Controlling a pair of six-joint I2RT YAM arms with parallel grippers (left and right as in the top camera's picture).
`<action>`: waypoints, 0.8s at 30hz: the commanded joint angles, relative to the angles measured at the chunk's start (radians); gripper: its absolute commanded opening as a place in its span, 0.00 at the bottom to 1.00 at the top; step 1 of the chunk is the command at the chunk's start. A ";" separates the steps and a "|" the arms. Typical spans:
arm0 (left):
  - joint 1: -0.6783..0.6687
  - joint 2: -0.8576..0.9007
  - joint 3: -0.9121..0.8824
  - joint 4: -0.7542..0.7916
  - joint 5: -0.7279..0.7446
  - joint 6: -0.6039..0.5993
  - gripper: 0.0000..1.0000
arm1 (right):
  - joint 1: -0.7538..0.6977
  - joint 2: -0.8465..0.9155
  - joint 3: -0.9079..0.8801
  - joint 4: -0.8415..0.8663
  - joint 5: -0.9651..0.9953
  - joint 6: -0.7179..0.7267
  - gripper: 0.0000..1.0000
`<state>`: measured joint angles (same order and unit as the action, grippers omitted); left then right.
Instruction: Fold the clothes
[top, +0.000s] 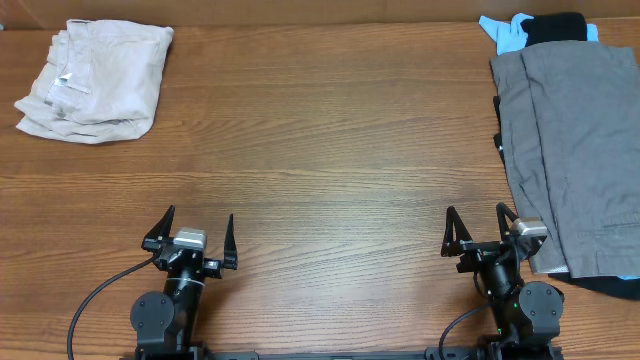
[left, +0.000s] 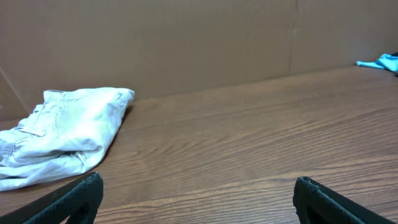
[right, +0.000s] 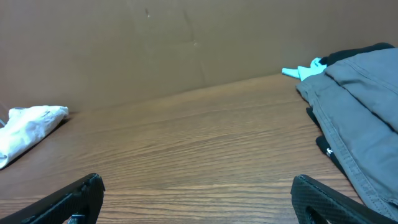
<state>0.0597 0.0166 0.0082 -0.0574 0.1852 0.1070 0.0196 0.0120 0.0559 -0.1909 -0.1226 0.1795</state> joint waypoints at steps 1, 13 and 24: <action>0.006 -0.012 -0.003 -0.002 -0.010 0.002 1.00 | -0.006 -0.009 -0.001 0.007 0.009 0.000 1.00; 0.006 -0.012 -0.003 0.006 -0.011 0.002 1.00 | -0.006 -0.009 -0.001 0.007 0.009 0.000 1.00; 0.006 -0.012 -0.003 -0.002 -0.008 0.001 1.00 | -0.006 -0.009 -0.001 0.007 0.001 0.001 1.00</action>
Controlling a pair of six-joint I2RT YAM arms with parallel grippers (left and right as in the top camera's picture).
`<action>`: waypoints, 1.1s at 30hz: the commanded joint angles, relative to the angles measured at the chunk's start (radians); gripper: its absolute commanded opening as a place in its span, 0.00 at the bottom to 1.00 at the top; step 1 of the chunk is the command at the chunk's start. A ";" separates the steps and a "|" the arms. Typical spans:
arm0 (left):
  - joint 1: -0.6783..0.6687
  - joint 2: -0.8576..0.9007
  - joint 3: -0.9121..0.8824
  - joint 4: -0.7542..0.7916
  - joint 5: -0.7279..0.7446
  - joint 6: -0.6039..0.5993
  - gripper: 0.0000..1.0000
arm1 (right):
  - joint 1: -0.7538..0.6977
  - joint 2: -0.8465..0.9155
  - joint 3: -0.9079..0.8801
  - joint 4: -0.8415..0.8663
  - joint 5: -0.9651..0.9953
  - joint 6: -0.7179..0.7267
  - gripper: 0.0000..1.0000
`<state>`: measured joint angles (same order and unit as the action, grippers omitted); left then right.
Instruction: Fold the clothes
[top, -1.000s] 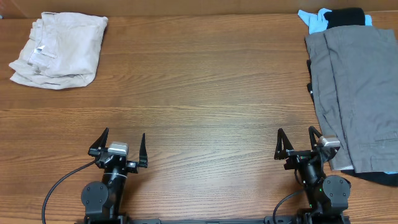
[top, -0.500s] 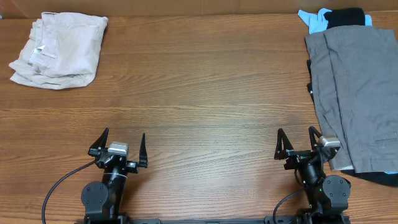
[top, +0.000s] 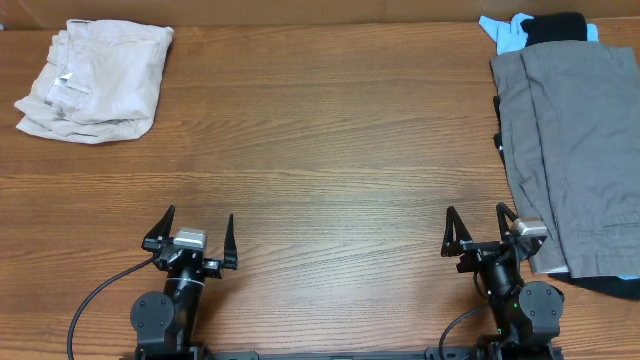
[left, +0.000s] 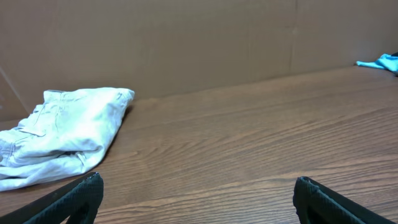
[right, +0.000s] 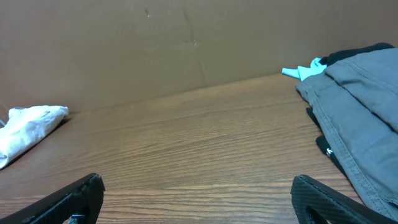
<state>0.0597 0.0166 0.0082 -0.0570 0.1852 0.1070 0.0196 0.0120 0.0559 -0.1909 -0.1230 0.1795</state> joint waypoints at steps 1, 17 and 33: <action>0.006 -0.012 -0.003 -0.002 -0.008 0.001 1.00 | -0.006 -0.009 -0.001 0.007 -0.008 0.001 1.00; 0.006 -0.012 0.027 0.001 0.052 -0.056 1.00 | -0.006 -0.009 0.016 0.075 -0.010 0.004 1.00; 0.006 0.194 0.297 -0.060 0.053 -0.080 1.00 | -0.006 0.029 0.158 0.062 -0.010 0.004 1.00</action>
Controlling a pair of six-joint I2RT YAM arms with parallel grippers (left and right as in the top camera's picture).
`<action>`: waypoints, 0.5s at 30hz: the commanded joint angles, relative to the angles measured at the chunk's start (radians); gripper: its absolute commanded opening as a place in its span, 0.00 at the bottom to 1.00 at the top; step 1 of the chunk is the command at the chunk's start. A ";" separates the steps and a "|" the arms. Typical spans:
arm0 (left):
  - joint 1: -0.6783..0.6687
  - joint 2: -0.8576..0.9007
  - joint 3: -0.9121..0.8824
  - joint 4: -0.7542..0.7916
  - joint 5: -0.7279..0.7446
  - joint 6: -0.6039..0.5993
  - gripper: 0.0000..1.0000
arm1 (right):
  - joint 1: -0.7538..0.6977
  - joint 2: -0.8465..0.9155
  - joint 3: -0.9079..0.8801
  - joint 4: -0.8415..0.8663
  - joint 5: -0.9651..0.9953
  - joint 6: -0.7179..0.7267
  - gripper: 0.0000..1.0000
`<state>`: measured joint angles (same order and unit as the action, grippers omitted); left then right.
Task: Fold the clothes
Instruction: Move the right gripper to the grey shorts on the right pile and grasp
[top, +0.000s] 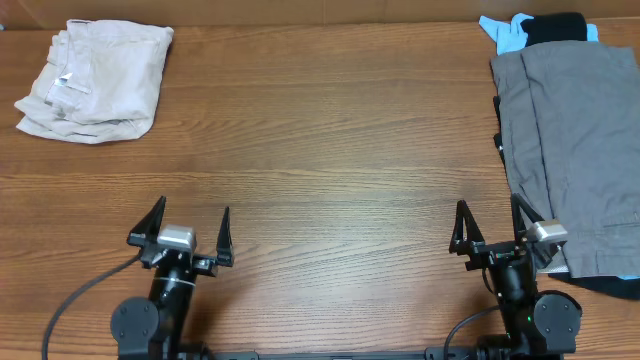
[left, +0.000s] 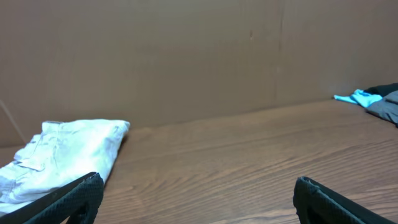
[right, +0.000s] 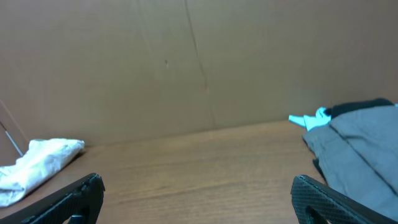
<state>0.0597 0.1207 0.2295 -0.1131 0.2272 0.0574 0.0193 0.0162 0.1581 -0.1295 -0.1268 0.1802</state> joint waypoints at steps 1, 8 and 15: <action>0.006 0.121 0.093 -0.003 0.011 -0.037 1.00 | -0.006 0.039 0.065 0.001 -0.006 0.003 1.00; 0.006 0.386 0.275 -0.067 0.084 -0.035 1.00 | -0.006 0.179 0.150 0.001 -0.006 0.003 1.00; 0.005 0.615 0.496 -0.216 0.092 -0.027 1.00 | -0.006 0.382 0.264 0.000 -0.007 0.003 1.00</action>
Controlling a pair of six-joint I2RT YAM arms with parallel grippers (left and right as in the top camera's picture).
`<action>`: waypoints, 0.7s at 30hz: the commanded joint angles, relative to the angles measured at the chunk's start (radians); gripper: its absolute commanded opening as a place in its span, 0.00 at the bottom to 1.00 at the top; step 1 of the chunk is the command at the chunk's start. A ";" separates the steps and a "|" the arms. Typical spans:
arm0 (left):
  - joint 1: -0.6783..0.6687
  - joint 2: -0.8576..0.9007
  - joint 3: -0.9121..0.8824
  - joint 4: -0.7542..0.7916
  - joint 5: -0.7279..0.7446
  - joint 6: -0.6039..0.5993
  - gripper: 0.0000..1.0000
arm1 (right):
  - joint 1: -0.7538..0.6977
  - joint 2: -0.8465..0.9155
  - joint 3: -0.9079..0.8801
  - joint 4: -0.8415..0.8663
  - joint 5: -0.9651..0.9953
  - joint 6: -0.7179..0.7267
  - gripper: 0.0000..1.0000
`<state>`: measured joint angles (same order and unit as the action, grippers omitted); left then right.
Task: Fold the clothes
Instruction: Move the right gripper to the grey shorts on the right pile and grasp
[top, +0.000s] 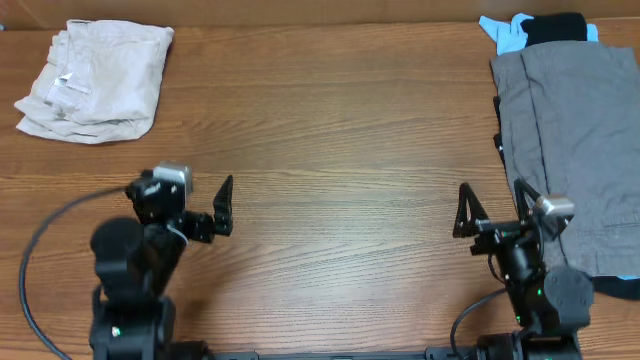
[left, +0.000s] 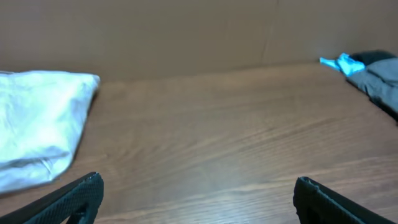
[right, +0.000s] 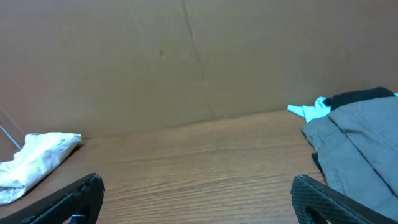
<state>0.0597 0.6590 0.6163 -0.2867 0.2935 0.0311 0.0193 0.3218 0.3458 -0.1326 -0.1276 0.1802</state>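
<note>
A grey garment (top: 570, 130) lies spread at the table's right edge, on a pile with a black piece (top: 555, 27) and a light blue piece (top: 500, 32) at its far end. A folded cream garment (top: 95, 75) sits at the far left corner. My left gripper (top: 185, 200) hovers open over the near left of the table, nothing between its fingers (left: 78, 196). My right gripper (top: 491, 200) is open too, just left of the grey garment's near end. The grey garment (right: 364, 140) shows at the right of the right wrist view.
The wooden table (top: 330, 150) stretches between the two piles. A brown cardboard wall (right: 186, 56) closes off the far side. A black cable (top: 40, 250) loops from the left arm at the near left.
My left gripper has come away from the near edge toward the table's middle, now looking down on the wood. The right gripper has shifted slightly farther in. Both stay open.
At the first two moments both arms rested open at the near edge, unchanged. Then both had lifted, their views tilted up at the wall. Now the left is farther out over the table. No garment has moved.
</note>
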 joint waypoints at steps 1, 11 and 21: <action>0.005 0.101 0.134 -0.061 0.025 0.009 1.00 | -0.006 0.104 0.093 0.002 -0.009 0.003 1.00; 0.005 0.293 0.299 -0.174 0.041 0.040 1.00 | -0.006 0.415 0.334 -0.170 -0.035 0.002 1.00; 0.005 0.380 0.306 -0.165 0.047 0.040 1.00 | -0.006 0.684 0.480 -0.275 -0.077 -0.001 1.00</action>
<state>0.0597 1.0153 0.8909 -0.4603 0.3199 0.0547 0.0193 0.9543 0.7902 -0.4107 -0.1864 0.1825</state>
